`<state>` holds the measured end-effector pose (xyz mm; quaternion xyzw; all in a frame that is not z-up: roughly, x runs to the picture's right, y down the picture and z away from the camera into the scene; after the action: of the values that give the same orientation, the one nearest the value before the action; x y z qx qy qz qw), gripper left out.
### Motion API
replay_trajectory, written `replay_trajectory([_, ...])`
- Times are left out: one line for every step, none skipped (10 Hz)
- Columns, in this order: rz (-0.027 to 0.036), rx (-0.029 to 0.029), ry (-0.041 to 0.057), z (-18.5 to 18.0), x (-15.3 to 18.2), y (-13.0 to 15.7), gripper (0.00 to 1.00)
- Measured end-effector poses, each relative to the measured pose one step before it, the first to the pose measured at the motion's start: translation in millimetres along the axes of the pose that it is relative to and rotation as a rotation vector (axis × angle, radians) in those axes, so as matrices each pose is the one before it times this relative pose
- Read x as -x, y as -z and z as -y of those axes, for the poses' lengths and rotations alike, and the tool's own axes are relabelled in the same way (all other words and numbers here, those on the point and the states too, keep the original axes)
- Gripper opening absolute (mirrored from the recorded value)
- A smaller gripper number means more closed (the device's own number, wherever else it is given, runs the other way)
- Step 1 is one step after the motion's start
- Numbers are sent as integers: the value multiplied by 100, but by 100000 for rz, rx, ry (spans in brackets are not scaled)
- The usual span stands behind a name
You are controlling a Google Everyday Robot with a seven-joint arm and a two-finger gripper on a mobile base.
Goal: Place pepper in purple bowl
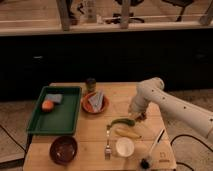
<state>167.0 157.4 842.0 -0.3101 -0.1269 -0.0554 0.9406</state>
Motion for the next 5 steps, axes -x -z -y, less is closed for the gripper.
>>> replay_trajectory([-353,980,432,-220,96,-24,80])
replay_trajectory([-271,549,837,-23,302,-67,80])
replay_trajectory([-105,350,608,46,299,-128,80])
replay_trajectory([-219,451,633,55,308,-148,80])
replay_trajectory([-361,996,704,-53,423,-471,80])
